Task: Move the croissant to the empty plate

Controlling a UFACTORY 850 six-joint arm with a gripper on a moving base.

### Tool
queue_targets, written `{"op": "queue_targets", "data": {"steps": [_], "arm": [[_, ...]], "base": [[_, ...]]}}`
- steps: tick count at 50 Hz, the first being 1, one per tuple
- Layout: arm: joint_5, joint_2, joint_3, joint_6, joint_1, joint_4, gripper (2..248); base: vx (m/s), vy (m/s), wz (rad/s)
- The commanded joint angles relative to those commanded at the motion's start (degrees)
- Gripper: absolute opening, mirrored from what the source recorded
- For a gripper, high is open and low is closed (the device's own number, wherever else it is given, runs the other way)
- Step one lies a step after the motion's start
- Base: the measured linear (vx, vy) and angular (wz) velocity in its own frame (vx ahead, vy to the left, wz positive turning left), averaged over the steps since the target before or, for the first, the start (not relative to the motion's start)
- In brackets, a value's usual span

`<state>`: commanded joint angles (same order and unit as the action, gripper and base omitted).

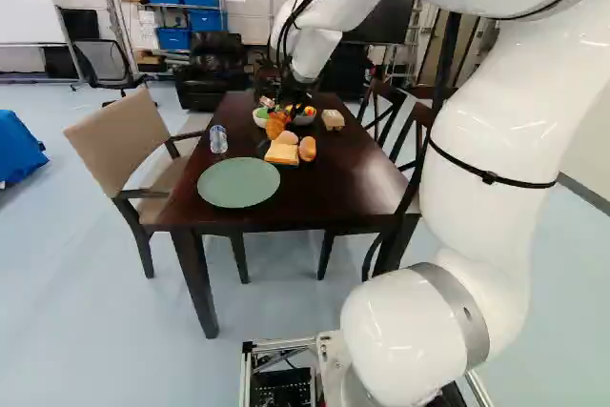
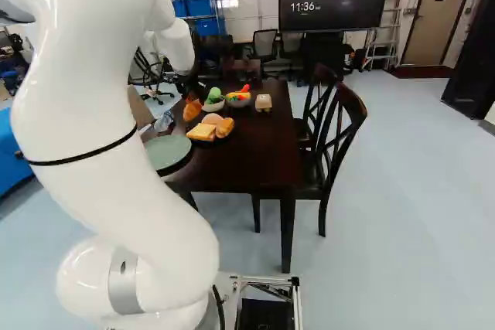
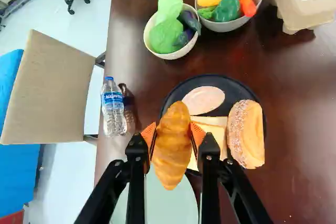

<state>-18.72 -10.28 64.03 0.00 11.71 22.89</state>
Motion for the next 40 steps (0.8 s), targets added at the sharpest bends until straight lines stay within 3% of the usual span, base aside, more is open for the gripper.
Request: {"op": "queue_targets", "data": {"steps": [40], "arm": [[0.0,-2.85,3.25,0.0,6.96,0.0,109]], "base": [[0.0,0.0,0.0]]}}
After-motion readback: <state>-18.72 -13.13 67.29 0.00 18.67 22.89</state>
